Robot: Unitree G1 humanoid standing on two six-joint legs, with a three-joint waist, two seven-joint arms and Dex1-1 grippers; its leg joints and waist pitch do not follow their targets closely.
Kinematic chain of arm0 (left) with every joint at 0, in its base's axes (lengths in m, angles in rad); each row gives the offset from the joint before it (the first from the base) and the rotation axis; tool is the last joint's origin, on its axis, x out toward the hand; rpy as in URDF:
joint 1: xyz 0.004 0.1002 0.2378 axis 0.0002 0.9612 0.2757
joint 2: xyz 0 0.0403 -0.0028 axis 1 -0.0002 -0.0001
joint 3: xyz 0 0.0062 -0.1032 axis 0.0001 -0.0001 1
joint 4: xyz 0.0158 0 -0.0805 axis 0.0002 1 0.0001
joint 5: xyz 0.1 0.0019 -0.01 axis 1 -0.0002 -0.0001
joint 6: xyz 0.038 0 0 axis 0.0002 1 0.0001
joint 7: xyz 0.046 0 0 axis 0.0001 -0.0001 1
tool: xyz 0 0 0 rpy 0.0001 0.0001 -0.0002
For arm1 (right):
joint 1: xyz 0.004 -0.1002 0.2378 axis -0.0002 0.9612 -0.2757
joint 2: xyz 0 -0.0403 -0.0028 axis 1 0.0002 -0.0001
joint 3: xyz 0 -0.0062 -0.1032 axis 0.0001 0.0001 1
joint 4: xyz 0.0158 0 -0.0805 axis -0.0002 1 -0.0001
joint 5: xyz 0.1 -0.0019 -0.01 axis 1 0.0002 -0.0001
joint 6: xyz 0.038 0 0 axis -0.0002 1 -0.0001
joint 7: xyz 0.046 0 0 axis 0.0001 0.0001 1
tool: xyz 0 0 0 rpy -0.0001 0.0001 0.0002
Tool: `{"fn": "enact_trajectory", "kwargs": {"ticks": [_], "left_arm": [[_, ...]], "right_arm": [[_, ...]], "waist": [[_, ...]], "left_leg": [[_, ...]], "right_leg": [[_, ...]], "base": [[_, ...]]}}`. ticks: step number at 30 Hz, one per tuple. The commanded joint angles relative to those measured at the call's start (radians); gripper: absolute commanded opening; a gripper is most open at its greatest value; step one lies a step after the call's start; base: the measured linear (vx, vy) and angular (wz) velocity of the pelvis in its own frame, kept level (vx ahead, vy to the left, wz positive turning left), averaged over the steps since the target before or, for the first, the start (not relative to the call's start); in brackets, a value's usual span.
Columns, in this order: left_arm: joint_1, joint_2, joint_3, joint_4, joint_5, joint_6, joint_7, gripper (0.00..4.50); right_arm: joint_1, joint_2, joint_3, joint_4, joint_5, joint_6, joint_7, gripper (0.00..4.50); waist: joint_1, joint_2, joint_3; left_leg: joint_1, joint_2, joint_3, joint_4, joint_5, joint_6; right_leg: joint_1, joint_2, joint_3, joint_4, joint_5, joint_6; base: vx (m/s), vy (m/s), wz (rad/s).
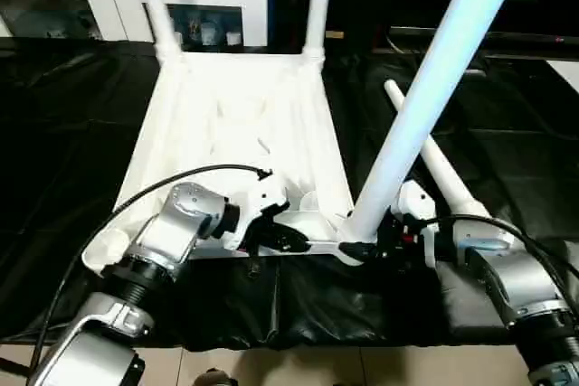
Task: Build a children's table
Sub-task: Rotate leg to tighten
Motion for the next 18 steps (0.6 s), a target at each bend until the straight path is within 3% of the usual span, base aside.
{"fn": "enact_trajectory", "kwargs": {"ticks": [1,4,5,7,9,11,12,13,16,17,18], "left_arm": [[-0.025,-0.034,0.01,-0.014,-0.009,0.004,0.071,0.0],[-0.008,-0.092,0.044,-0.041,-0.003,0.057,0.224,0.0],[0.0,-0.114,0.059,-0.055,0.0,0.08,0.277,0.0],[0.014,-0.143,0.071,-0.079,0.004,0.108,0.331,0.0],[0.034,-0.185,0.083,-0.111,0.012,0.14,0.399,0.0],[0.037,-0.192,0.083,-0.115,0.014,0.142,0.409,0.0],[0.057,-0.234,0.081,-0.145,0.027,0.152,0.465,0.0],[0.063,-0.244,0.076,-0.152,0.029,0.153,0.474,0.0],[0.075,-0.261,0.057,-0.165,0.032,0.152,0.491,0.0],[0.078,-0.263,0.053,-0.17,0.033,0.157,0.496,0.0],[0.075,-0.262,0.054,-0.168,0.034,0.159,0.499,0.0]], "right_arm": [[0.023,0.048,0.092,-0.035,0.026,0.0,0.067,2.78],[-0.009,0.156,0.042,0.058,-0.02,-0.02,-0.155,2.76],[-0.026,0.193,0.024,0.098,-0.035,-0.02,-0.235,2.75],[-0.051,0.238,0.002,0.153,-0.058,-0.029,-0.344,2.74],[-0.083,0.295,-0.026,0.215,-0.078,-0.036,-0.473,2.74],[-0.087,0.304,-0.031,0.222,-0.077,-0.034,-0.49,2.73],[-0.108,0.357,-0.056,0.254,-0.074,-0.027,-0.58,2.73],[-0.112,0.369,-0.058,0.26,-0.077,-0.03,-0.597,2.73],[-0.116,0.399,-0.057,0.267,-0.091,-0.05,-0.613,2.73],[-0.118,0.404,-0.059,0.274,-0.095,-0.058,-0.616,3.29],[-0.12,0.405,-0.066,0.278,-0.091,-0.06,-0.615,3.29]], "waist": [[-0.003,-0.011,-0.055],[-0.011,-0.008,-0.049],[-0.011,-0.01,-0.049],[-0.02,-0.012,-0.048],[-0.04,-0.012,-0.046],[-0.045,-0.013,-0.047],[-0.047,-0.019,-0.047],[-0.051,-0.018,-0.046],[-0.049,-0.016,-0.05],[-0.047,-0.018,-0.052],[-0.047,-0.014,-0.053]], "left_leg": [[0.009,0.019,0.006,-0.061,-0.207,0.075],[0.007,0.018,0.005,-0.067,-0.241,0.047],[0.01,0.017,0.003,-0.069,-0.26,0.038],[0.005,0.015,-0.001,-0.073,-0.277,0.016],[0.004,0.012,-0.005,-0.075,-0.314,0.001],[0.007,0.011,-0.005,-0.073,-0.318,0.009],[0.008,0.014,-0.002,-0.071,-0.309,0.018],[0.002,0.012,-0.004,-0.074,-0.303,0.02],[0.003,0.012,0.0,-0.071,-0.273,0.03],[0.0,0.011,0.001,-0.07,-0.259,0.036],[0.001,0.011,0.002,-0.069,-0.246,0.042]], "right_leg": [[0.045,-0.041,0.035,-0.067,-0.206,-0.217],[0.04,-0.043,0.035,-0.072,-0.264,-0.214],[0.041,-0.044,0.032,-0.077,-0.308,-0.202],[0.044,-0.044,0.031,-0.08,-0.374,-0.171],[0.039,-0.044,0.029,-0.09,-0.456,-0.14],[0.035,-0.042,0.03,-0.097,-0.467,-0.127],[0.031,-0.043,0.035,-0.093,-0.436,-0.138],[0.034,-0.041,0.033,-0.093,-0.436,-0.137],[0.034,-0.037,0.035,-0.089,-0.378,-0.136],[0.037,-0.037,0.034,-0.085,-0.35,-0.14],[0.037,-0.036,0.035,-0.083,-0.319,-0.149]], "base": [[0.0,0.0,0.0],[0.0,0.0,0.0],[0.0,0.0,0.0],[0.0,0.0,0.0],[0.0,0.0,0.0],[0.0,0.0,0.0],[0.0,0.0,0.0],[0.0,0.0,0.0],[0.0,0.0,0.0],[0.0,0.0,0.0],[0.0,0.0,0.0]]}}
